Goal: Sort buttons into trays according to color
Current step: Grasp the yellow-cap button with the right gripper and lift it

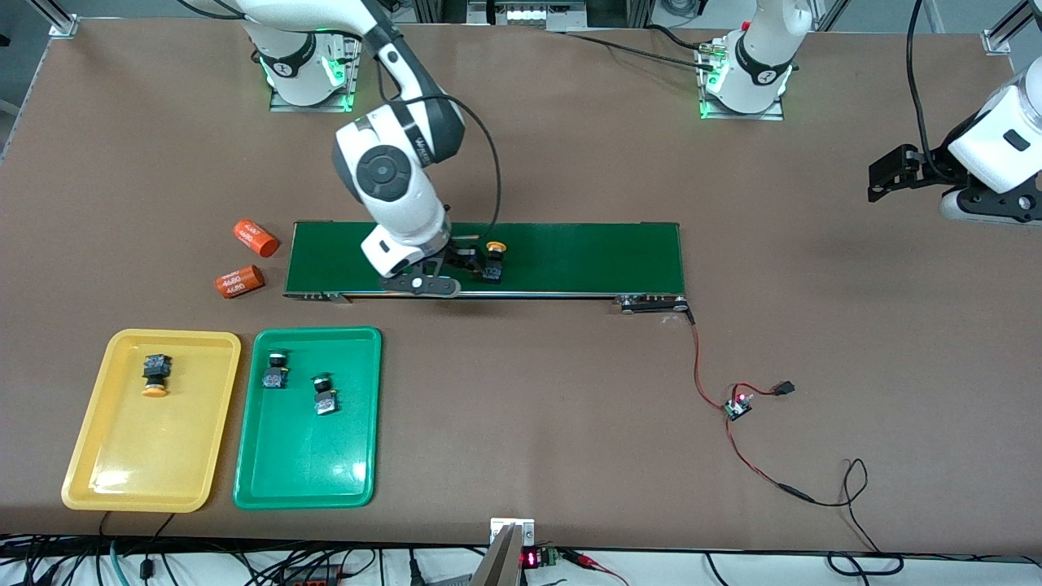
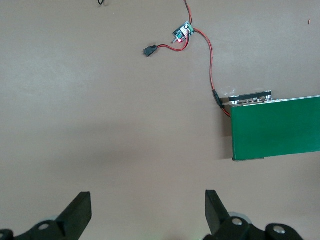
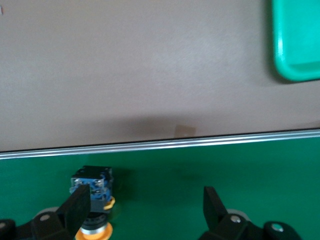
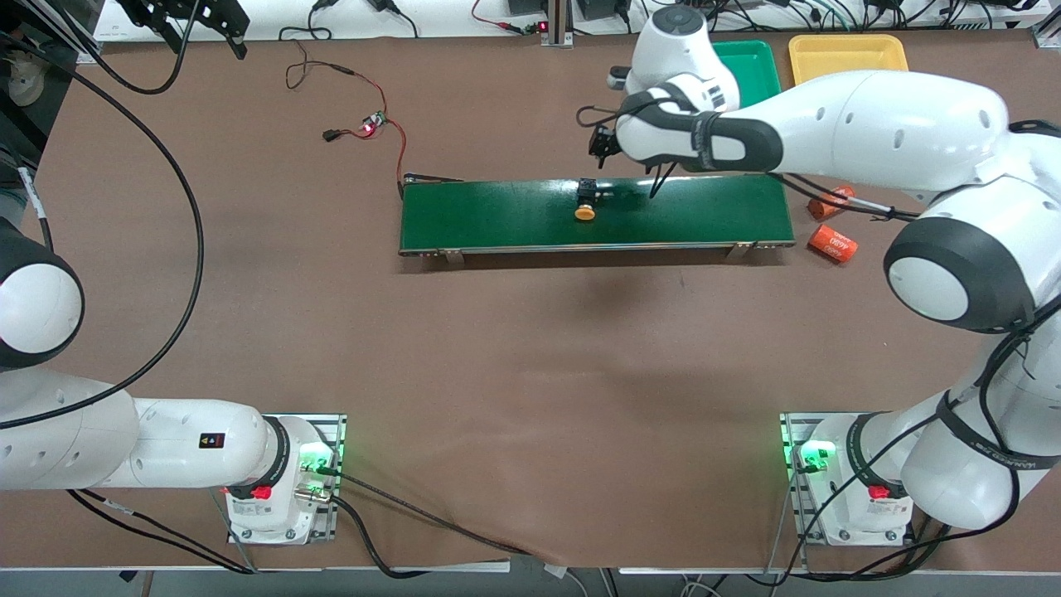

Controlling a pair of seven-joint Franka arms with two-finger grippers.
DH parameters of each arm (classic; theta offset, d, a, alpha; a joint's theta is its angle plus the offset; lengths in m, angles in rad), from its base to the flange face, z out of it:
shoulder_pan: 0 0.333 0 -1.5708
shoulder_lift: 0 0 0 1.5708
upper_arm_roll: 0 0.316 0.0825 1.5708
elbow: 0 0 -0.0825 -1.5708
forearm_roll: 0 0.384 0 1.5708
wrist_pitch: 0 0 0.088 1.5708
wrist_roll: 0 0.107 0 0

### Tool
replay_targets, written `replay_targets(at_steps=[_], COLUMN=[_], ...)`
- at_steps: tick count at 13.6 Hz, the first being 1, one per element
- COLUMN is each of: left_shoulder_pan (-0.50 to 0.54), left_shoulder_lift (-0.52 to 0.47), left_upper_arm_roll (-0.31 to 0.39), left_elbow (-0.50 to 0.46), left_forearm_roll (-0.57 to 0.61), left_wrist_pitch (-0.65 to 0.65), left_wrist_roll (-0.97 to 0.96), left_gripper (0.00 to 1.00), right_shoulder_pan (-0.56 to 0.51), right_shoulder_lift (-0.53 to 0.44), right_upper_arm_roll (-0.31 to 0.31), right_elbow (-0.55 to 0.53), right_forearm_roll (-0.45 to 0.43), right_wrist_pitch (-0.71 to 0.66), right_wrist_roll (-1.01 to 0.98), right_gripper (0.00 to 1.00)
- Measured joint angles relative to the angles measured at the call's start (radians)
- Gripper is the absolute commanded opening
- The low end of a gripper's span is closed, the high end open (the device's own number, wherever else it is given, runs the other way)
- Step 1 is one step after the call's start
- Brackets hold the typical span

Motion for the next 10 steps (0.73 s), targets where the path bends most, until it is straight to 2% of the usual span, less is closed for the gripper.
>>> replay_targets(at_steps=[9, 10], left_shoulder_pan=[0.001, 0.001], left_shoulder_lift=[0.004, 0.004], left_upper_arm_roll=[0.002, 0.002], left_elbow=[0.001, 0.001], left_forearm_roll=[0.000, 0.000], left_wrist_pitch=[0.000, 0.000], left_wrist_roll=[0.000, 0.000], left_gripper=[1.00, 1.00], right_shoulder_pan=[0.036, 0.040], right_shoulder_lift=[0.049, 0.056], right_upper_arm_roll=[0.000, 0.000], right_elbow=[0.000, 0.000], right_forearm_roll=[0.000, 0.000], right_wrist_pitch=[0.044, 0.046], right_wrist_roll=[0.034, 0.034], right_gripper=[1.00, 0.93])
